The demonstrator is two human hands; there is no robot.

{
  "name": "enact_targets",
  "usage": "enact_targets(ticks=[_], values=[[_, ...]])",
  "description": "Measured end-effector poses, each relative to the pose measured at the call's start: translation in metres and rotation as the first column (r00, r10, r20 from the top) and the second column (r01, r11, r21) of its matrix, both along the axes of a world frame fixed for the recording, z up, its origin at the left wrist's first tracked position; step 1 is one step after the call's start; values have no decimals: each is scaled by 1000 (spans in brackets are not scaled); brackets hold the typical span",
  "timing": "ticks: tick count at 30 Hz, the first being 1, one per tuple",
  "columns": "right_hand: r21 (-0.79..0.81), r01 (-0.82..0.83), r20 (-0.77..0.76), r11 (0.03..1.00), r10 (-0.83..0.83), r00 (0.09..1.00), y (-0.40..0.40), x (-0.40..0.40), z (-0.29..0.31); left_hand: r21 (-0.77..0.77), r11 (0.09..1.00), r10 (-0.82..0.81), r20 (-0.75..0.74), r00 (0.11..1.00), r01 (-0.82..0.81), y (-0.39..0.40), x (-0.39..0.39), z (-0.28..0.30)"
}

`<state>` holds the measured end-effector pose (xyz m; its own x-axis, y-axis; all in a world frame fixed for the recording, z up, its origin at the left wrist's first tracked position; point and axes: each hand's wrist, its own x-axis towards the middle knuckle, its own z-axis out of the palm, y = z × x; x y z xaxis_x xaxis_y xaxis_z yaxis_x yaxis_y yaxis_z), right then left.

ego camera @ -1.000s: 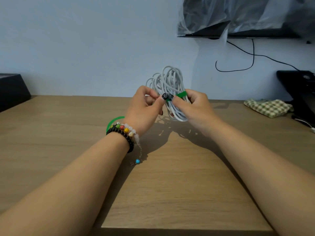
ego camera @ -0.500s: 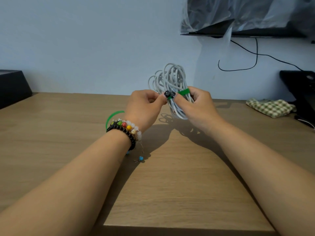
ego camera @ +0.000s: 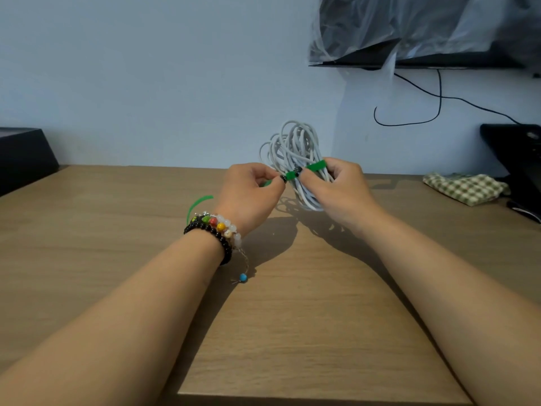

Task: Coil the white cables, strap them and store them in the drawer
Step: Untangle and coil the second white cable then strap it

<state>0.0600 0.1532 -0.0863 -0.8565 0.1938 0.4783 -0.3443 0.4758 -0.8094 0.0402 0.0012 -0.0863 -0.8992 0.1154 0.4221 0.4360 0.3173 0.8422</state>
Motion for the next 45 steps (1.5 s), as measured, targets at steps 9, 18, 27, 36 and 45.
enact_targets(ticks=[9, 18, 27, 36, 45], values=[[176, 86, -58, 981, -77, 995, -4, 4, -2, -59, 997, 37, -50, 998, -40, 0, 0, -5], [253, 127, -123, 959, -99, 987, -7, 7, -1, -40, 999, -35, -21, 999, 35, 0, 6, -2], [257, 116, -111, 959, -89, 990, -4, 7, 1, 65, 973, -228, 73, 971, 223, -1, 13, 2], [-12, -183, 118, 983, 183, 976, -6, 10, 7, 142, 959, -261, 123, 957, 243, -1, 13, 2], [-150, -277, 181, 949, 302, 936, 2, 4, 6, 181, 958, -252, 153, 956, 223, -2, 12, 2]])
